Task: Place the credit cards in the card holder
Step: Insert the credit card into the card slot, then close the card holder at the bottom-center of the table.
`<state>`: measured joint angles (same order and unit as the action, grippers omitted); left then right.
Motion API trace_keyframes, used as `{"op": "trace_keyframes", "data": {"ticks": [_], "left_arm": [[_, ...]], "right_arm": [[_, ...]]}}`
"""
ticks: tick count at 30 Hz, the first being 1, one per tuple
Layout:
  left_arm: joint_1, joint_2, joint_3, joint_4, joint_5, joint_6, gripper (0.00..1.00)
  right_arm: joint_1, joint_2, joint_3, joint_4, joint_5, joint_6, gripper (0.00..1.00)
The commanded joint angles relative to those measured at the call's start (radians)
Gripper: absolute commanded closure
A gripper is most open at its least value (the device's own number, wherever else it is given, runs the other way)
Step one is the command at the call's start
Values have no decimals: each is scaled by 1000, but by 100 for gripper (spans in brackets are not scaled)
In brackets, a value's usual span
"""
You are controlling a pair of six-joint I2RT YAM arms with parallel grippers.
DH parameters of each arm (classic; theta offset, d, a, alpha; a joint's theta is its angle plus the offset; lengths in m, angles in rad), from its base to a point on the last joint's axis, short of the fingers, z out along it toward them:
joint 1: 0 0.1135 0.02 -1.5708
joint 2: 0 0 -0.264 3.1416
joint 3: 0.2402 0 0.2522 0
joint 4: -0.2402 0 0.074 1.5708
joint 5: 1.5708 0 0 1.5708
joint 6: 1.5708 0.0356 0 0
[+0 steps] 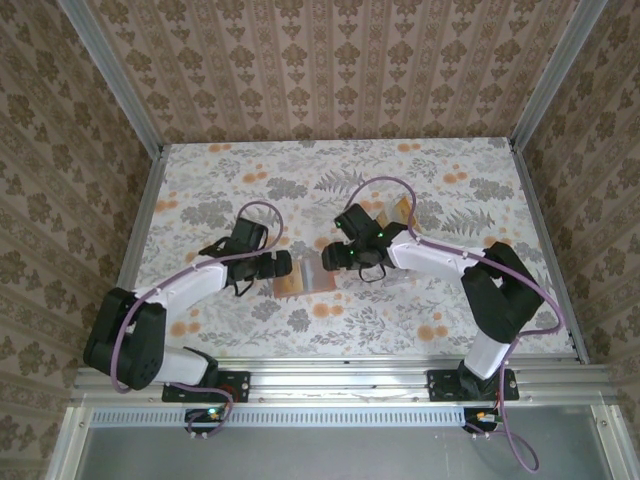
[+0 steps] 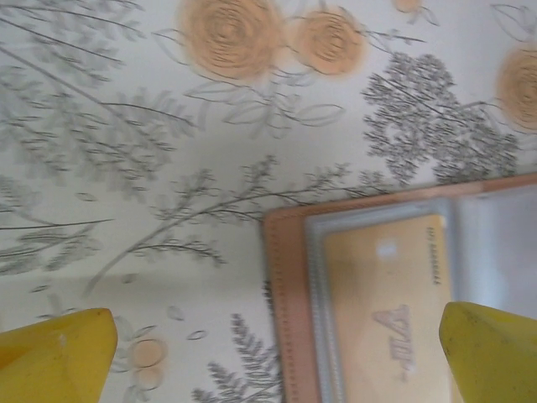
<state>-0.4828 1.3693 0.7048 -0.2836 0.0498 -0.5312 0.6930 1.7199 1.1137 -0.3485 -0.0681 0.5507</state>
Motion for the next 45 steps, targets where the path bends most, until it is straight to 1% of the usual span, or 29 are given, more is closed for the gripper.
{"op": "trace_keyframes", "data": {"ticks": [1,6,8,17,25,34,45], "left_arm": [[4,-10,-37,130,127,-28,0],[4,15,-65,224,167,-53,0],[1,24,-74,245,171,-62,0],[-5,61,-81,255,136,-49,0],[-16,105,-73,275,139,-34,0],[-34,132,-49,298,166,-38,0],[-42,92,-37,283,189,-42,0]], "right_arm": [[-4,20,-29,-6,44,11,36],[-3,43,-50,29,33,26,38],[-3,52,-54,39,27,28,40],[-3,88,-67,86,-1,44,58],[-3,106,-80,117,-26,54,76],[-3,125,-96,147,-48,67,85],[-4,155,-107,175,-67,77,87]]}}
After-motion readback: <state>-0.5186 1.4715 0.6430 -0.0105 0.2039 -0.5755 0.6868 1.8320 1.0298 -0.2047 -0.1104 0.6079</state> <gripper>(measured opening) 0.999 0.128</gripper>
